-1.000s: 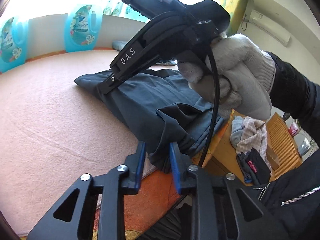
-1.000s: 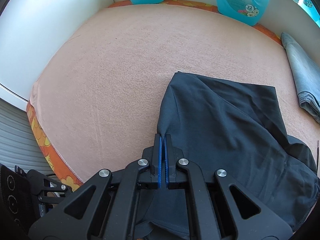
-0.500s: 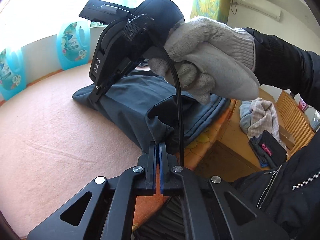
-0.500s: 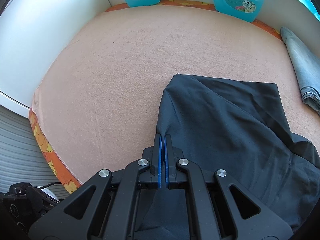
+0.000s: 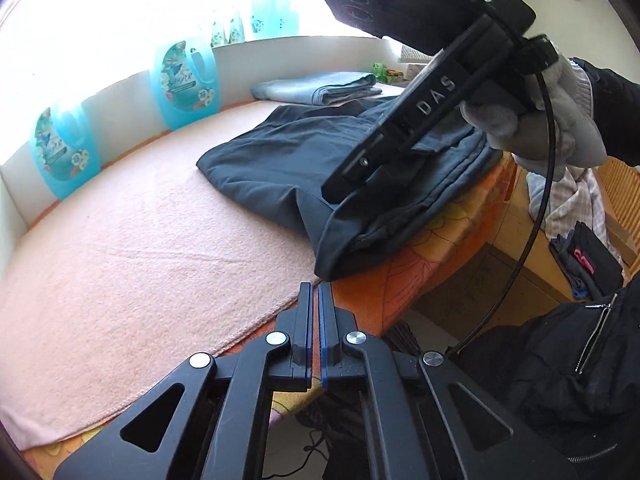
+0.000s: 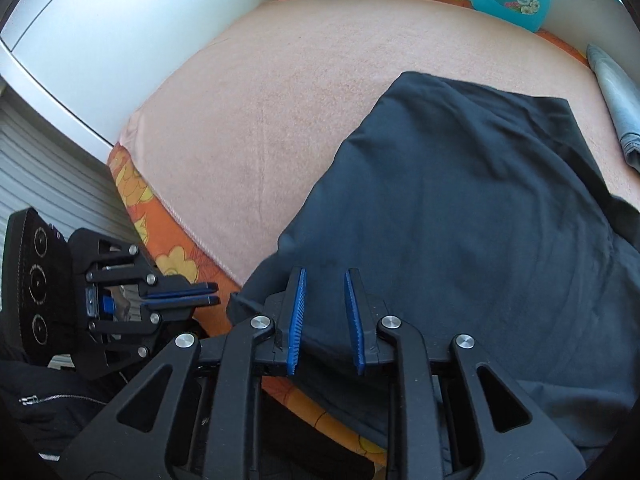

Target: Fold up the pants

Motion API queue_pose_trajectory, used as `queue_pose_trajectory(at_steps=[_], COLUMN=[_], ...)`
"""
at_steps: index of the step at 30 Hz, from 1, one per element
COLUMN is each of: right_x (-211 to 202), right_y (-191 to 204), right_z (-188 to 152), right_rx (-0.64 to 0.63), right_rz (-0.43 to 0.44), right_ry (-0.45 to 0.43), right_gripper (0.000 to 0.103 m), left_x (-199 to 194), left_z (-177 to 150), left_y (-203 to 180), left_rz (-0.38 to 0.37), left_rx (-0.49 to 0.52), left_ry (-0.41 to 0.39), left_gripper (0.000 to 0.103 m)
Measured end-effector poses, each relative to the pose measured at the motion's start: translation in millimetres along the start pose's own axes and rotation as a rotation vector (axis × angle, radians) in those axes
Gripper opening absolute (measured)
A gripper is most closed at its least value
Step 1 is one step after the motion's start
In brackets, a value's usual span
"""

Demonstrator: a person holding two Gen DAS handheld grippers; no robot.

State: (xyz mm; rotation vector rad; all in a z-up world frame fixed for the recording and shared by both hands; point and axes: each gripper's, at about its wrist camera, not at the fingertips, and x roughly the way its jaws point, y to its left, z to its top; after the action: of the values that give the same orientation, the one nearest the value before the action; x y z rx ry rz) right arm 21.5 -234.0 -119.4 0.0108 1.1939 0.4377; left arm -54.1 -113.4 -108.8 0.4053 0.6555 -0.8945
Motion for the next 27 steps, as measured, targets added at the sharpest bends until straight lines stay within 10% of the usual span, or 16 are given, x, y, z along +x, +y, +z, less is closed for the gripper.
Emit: queue_pose_trajectory(at_steps=[9,16,19,22,27], right_x=[-15.2,0.3,3.3,-1.0,-16.9], right_y=[27.0,57.5,65.9,75.7,90.6], right_z=[-11.7,-19.2,-23.3,-29.1,-42.9], right_rx=[-0.083,-0.244,-0.303,-0.359,-0.444], right_rz=[-0.011,-0.089,-0.132,-0.183,-0.304], right_ry=[-0.090,-0.070,-0.077,-0.118,-0.200], right_gripper=[0.021,0.023,0.023,0.008,0.004], left_x=[7.6,59.7,73.9,84.2,85.0], left_z=[39.8,62.2,66.4,69.1,79.2], left_y=[60.6,105.5,107.3,103.5,113.6], left_rz=[-0.180,-0.381,-0.418,-0.405,-0.409], left_rx=[-0.218,-0.443,-0.480,-0.479,-0.533], left_ry=[0.003,0.147,0.176,0.192,0.144], left_gripper=[0.012,0.042,0.040,0.002,0.002])
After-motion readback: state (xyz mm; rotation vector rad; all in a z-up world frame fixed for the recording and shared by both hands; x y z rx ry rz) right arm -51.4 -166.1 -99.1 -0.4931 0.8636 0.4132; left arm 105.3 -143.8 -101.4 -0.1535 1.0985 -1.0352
